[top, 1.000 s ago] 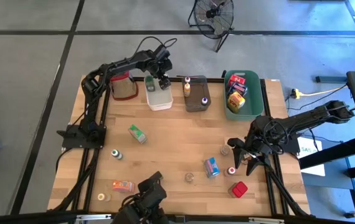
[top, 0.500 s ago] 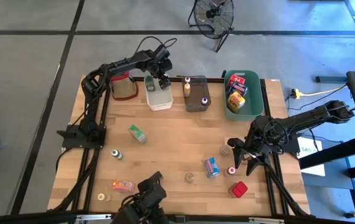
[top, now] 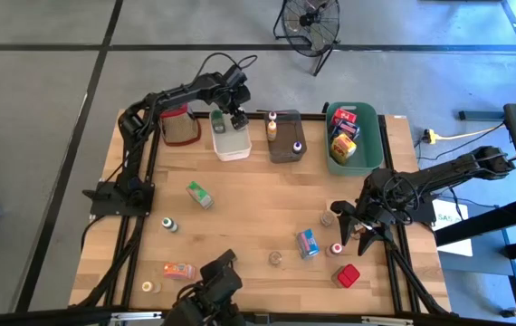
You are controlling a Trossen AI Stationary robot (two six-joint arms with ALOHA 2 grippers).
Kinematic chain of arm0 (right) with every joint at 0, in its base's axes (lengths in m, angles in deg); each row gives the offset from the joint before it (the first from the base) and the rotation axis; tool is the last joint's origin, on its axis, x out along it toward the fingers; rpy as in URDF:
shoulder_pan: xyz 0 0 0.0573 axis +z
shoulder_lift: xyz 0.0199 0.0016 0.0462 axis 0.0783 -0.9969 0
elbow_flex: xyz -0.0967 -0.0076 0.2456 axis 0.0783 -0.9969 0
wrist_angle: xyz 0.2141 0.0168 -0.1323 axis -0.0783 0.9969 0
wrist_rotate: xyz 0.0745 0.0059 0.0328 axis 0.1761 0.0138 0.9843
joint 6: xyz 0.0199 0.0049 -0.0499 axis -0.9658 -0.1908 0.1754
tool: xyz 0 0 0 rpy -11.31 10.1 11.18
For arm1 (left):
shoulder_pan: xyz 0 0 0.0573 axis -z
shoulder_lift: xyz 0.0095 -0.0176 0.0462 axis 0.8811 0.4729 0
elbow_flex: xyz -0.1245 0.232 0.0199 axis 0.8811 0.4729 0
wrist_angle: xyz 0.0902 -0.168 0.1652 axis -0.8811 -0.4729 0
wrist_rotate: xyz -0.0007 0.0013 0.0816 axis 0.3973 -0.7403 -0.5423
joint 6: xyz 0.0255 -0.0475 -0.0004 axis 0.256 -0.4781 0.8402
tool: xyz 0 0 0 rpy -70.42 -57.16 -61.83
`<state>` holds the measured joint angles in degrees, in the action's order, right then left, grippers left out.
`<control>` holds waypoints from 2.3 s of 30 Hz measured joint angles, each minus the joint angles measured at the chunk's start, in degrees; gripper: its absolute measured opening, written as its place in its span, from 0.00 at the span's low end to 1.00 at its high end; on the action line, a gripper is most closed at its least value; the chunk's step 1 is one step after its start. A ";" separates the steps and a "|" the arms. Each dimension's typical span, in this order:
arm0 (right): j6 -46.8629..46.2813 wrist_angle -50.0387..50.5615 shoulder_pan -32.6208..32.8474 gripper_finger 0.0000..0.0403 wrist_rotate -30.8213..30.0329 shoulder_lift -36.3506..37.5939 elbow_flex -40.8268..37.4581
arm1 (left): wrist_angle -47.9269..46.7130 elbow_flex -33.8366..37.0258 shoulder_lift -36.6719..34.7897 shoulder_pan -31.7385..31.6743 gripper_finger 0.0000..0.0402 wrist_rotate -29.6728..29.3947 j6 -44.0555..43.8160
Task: Pick & Place Kitchen Items
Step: Put the white seasoning bottle into the white bin, then put the green coloring bottle into the black transparent bin
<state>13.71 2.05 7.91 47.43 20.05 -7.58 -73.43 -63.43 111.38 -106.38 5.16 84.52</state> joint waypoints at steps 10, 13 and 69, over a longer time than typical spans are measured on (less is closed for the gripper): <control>0.00 0.01 0.01 0.69 0.01 0.00 0.00 | 0.00 0.00 -0.04 0.00 0.69 -0.37 0.02; 0.00 0.00 0.02 0.69 0.01 -0.01 0.00 | -0.02 0.00 -0.04 0.00 0.69 -0.39 0.04; 0.20 -1.41 0.04 0.69 -4.95 0.00 -0.01 | -26.08 0.01 -28.62 25.77 0.68 -3.77 -8.66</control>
<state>13.91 0.64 7.96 42.48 20.05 -7.58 -99.51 -63.42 82.75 -80.61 1.40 75.87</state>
